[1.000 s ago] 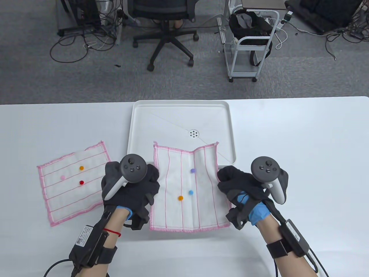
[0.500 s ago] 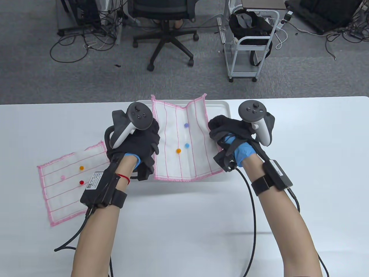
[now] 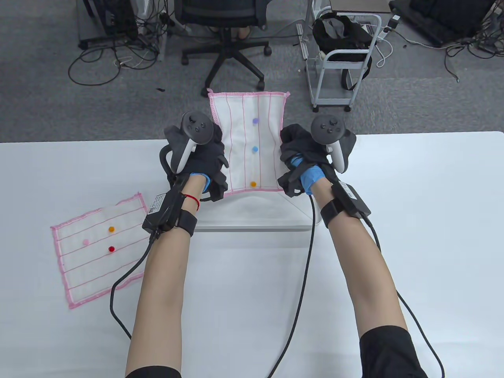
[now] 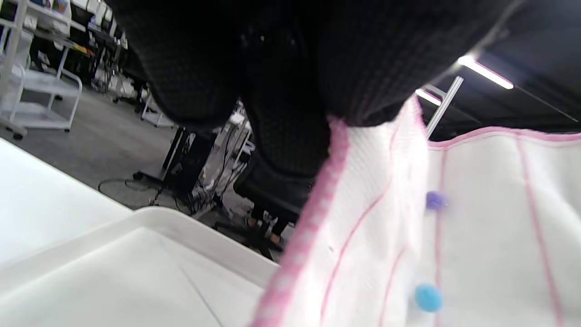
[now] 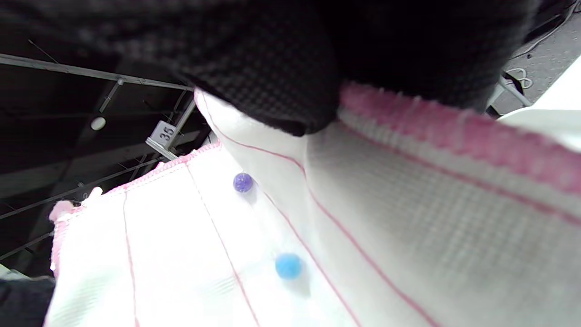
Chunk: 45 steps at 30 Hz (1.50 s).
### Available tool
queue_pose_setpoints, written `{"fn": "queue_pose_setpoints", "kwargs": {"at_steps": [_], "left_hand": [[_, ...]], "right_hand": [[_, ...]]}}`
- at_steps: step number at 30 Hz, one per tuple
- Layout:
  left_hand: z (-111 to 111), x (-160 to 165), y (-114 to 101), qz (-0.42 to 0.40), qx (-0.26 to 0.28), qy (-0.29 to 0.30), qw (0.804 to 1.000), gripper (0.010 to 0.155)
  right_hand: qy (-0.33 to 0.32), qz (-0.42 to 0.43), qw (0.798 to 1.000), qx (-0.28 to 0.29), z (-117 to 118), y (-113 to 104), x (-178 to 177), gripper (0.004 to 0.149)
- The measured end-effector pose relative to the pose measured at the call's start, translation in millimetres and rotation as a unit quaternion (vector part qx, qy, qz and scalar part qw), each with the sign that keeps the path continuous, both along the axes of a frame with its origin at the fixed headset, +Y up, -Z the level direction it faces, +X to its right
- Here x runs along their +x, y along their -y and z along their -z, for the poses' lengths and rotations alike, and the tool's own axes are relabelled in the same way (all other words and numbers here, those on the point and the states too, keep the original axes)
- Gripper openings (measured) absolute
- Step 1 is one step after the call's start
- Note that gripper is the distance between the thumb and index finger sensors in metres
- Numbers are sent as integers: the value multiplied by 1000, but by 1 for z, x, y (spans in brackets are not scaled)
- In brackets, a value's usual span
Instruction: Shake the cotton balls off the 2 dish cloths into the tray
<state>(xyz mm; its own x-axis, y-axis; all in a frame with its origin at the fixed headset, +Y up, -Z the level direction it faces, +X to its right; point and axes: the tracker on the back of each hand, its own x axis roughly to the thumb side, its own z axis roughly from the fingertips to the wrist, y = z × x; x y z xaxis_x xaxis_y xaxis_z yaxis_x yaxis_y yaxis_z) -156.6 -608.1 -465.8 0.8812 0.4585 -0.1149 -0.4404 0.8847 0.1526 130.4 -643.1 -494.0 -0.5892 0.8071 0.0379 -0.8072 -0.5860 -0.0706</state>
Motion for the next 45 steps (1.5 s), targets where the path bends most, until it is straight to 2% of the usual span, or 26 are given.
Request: {"fn": "queue_pose_setpoints", "kwargs": {"at_steps": [2, 7, 9, 14, 16, 17, 19, 24, 25, 26, 27, 29, 32, 33, 34, 36, 39, 42, 45], "left_hand": [[0, -2, 4, 16, 32, -5, 999, 43], [4, -8, 19, 42, 49, -11, 998, 43], [6, -12, 20, 25, 51, -15, 998, 43], [10, -19, 7, -16, 75, -10, 997, 42], [11, -17, 12, -18, 66, -5, 998, 43], [12, -15, 17, 4, 60, 0, 998, 42], [11, -15, 20, 32, 71, 4, 997, 43], [4, -25, 9, -10, 116, 5, 993, 43], [7, -24, 17, -7, 99, 18, 995, 42], [7, -24, 24, 41, 72, 26, 996, 43], [3, -29, 27, 59, 100, 10, 993, 43], [1, -31, 30, -14, 95, 25, 995, 43], [-6, -32, 14, 9, 130, 27, 991, 43], [-7, -33, 12, -8, 133, 28, 991, 43], [-6, -32, 14, -28, 121, 30, 992, 43], [-5, -30, 22, -4, 93, 37, 995, 43], [-11, -30, 30, -12, 86, 44, 995, 43], [-20, -33, 29, -30, 78, 47, 995, 43], [-33, -32, 22, -71, 54, 67, 994, 44]], "right_hand": [[2, 18, 1000, 11, 0, 7, 0, 41], [24, -6, 1000, -9, 5, 27, 3, 40], [34, -5, 999, -6, 7, 24, 6, 40], [30, 33, 999, 27, 8, -1, 7, 40], [36, 22, 999, 18, 11, 5, 5, 39], [33, 1, 999, 3, 12, 11, 4, 39], [36, -17, 999, 9, 11, 15, 2, 39], [5, 23, 998, 66, 0, -5, -2, 39], [11, 2, 998, 63, 2, 0, -2, 39], [11, -39, 999, 36, 4, 10, -1, 39], [13, -58, 998, 27, 2, 15, 2, 39], [15, -14, 999, 38, 0, 17, 4, 39], [10, 22, 998, 60, -5, 6, 7, 39], [12, 23, 997, 66, -6, 4, 8, 39], [19, 16, 998, 63, -6, 6, 8, 39], [16, -12, 999, 41, -7, 13, 8, 39], [9, -14, 999, 44, -14, 12, 13, 38], [20, -10, 998, 50, -27, 0, 23, 38], [10, -17, 998, 64, -44, -25, 31, 38]]}}
